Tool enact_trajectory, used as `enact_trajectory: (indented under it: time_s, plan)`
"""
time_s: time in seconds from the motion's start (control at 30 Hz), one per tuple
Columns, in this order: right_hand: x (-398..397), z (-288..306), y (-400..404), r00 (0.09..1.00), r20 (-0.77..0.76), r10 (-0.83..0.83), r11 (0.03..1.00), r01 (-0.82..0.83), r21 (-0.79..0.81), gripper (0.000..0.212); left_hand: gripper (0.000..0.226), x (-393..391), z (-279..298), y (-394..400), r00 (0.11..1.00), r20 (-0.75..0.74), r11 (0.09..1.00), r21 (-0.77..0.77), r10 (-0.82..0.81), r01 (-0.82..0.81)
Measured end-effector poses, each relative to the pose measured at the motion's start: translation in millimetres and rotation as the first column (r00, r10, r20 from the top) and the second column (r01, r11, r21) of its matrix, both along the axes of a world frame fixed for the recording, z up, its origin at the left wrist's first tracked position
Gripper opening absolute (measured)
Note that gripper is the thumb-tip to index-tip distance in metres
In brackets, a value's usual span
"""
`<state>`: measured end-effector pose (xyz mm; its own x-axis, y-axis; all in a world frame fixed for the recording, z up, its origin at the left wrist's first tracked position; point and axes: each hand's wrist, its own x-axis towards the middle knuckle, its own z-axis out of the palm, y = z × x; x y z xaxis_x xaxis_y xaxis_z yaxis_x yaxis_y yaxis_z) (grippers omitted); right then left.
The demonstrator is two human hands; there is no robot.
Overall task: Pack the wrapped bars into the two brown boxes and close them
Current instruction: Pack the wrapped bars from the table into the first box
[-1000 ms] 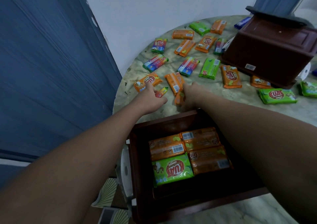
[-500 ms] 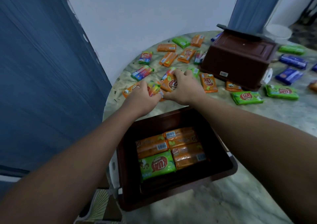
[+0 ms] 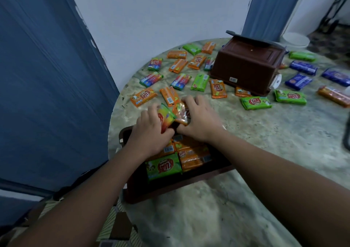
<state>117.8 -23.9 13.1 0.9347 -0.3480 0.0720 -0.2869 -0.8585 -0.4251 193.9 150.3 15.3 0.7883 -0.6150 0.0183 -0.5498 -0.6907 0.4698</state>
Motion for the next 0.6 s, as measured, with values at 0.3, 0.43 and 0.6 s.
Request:
enact_trajectory:
  time_s: [0.3,0.43,0.6]
  plan:
    - [-24,-28,1,0.944,-0.257,0.208,0.938,-0.267,-0.22,0.09,0.072,-17,-37,30,0.99,0.056,0.961,0.252,-0.131,0.113]
    - [-22,-32,1,0.926,-0.308,0.22,0.914,-0.306,-0.267,0.087,0.071,-13,-44,26,0.988,0.007,0.945,0.295,-0.151,0.142]
    - [-23,-36,2,0.91,-0.344,0.233,0.875,-0.35,-0.333,0.081,0.058,-7,-47,24,0.973,0.073,0.928,0.324,-0.218,0.183]
